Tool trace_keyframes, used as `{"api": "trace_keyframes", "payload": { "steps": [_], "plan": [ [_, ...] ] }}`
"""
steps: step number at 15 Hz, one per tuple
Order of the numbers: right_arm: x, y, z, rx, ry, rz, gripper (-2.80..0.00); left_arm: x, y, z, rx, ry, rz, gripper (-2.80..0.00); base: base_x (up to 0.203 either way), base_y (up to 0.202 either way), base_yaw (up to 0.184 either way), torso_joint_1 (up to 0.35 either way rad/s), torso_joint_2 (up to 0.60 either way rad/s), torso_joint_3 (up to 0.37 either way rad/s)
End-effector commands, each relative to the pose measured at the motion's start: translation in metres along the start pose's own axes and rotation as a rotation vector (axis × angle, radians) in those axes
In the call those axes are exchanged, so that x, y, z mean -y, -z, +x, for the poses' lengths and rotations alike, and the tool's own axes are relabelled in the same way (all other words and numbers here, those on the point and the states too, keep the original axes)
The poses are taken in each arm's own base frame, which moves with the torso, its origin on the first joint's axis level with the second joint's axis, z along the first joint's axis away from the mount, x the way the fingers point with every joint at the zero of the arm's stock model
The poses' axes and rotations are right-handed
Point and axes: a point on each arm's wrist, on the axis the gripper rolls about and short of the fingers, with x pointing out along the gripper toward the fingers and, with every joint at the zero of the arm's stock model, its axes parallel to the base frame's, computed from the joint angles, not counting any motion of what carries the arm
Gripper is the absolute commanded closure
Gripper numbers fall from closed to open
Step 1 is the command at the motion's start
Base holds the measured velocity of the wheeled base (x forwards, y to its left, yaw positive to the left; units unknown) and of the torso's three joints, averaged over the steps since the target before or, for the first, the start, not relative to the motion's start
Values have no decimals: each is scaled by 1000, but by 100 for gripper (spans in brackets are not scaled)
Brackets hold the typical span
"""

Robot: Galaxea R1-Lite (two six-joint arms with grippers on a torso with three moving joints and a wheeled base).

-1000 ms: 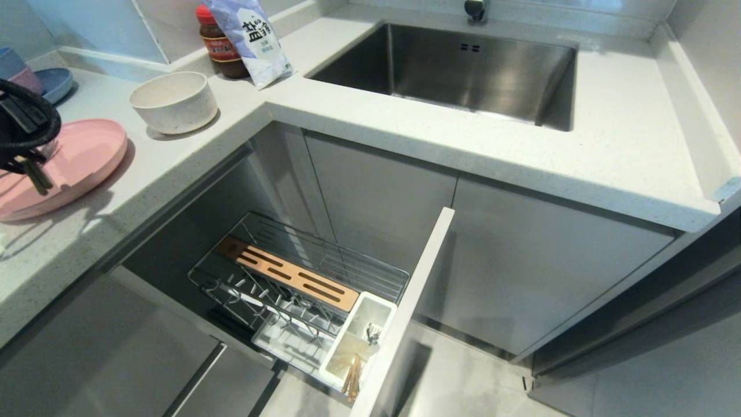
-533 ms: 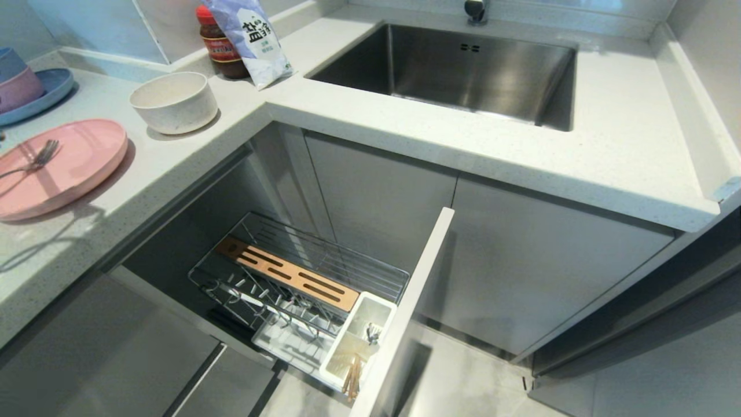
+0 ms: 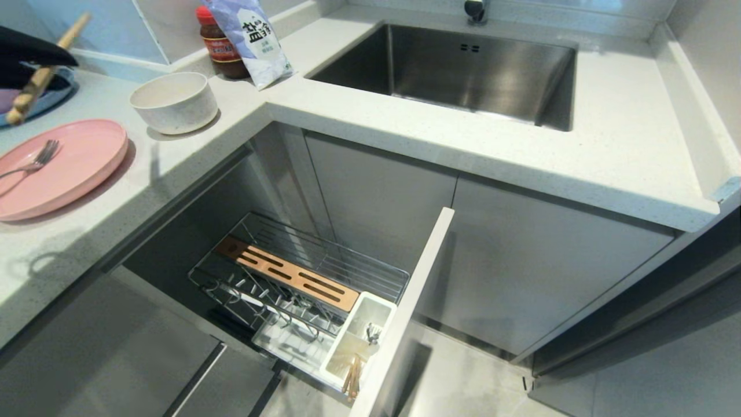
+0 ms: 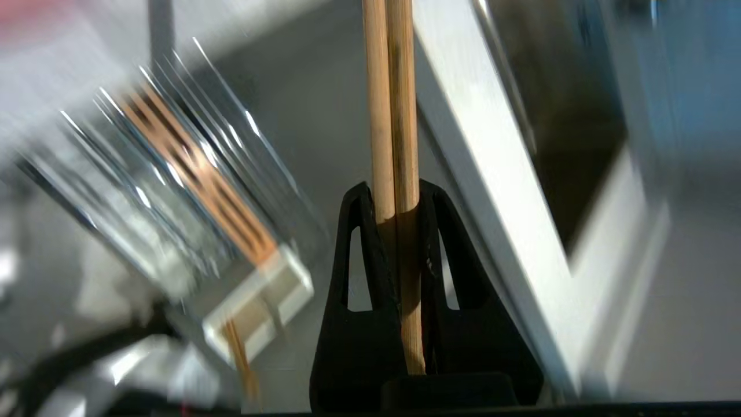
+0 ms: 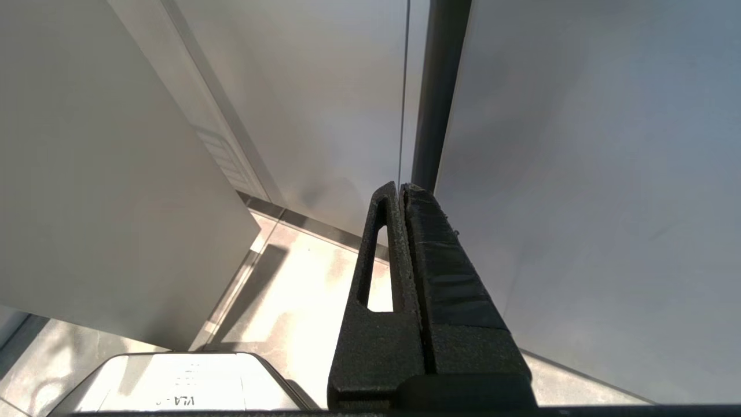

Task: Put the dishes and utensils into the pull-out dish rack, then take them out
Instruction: Pick up the chopsticks and place it in the cupboard

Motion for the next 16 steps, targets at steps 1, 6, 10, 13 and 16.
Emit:
{"api": "trace_keyframes", "payload": {
  "steps": [1,6,10,13,16],
  "plan": [
    [0,0,0,1,-2,0,0,-1,17,-5,-292,112,30,0,0,0,0,0,0,0],
    [0,0,0,1,1,0,0,-14,47,24,-666,-48,200,0,0,0,0,0,0,0],
    [0,0,0,1,1,0,0,-27,65,34,-887,-180,409,0,0,0,0,0,0,0],
    [0,0,0,1,1,0,0,-30,71,42,-967,-115,589,0,0,0,0,0,0,0],
    [0,0,0,1,1,0,0,-37,89,58,-1107,-112,649,0,0,0,0,0,0,0]
  ]
}}
